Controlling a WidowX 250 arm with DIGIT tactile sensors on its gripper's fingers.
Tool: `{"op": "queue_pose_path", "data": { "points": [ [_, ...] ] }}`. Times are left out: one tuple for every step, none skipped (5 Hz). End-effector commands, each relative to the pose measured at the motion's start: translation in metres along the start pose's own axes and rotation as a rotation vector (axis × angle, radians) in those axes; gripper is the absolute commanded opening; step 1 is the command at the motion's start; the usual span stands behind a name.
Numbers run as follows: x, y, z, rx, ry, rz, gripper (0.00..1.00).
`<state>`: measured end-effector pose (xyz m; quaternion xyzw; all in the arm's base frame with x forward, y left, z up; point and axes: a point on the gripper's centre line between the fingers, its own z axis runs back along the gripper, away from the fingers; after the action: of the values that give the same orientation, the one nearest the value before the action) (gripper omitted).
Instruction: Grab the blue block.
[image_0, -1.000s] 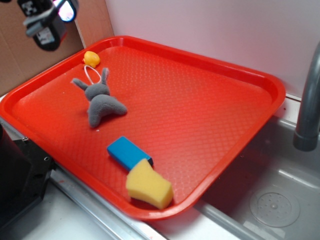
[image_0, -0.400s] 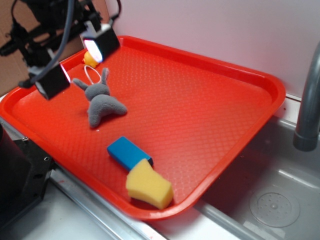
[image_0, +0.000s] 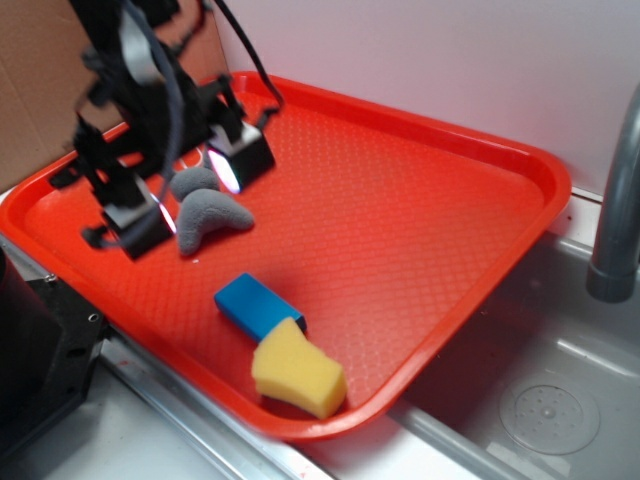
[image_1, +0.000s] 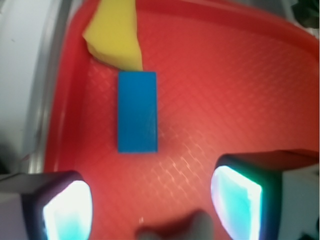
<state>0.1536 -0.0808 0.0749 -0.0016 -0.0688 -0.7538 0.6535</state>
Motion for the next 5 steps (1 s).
{"op": "queue_pose_path", "data": {
  "points": [
    [0.017, -0.014, -0.033, -0.021, 0.044, -0.11, 1.0],
    [0.018, -0.015, -0.047, -0.033, 0.073, -0.094, 1.0],
    [0.017, -0.013, -0.055, -0.045, 0.087, -0.061, 1.0],
    [0.016, -0.009, -0.06, -0.054, 0.102, -0.026, 0.98],
    [0.015, -0.008, -0.064, -0.061, 0.123, -0.01, 0.0]
  ]
}}
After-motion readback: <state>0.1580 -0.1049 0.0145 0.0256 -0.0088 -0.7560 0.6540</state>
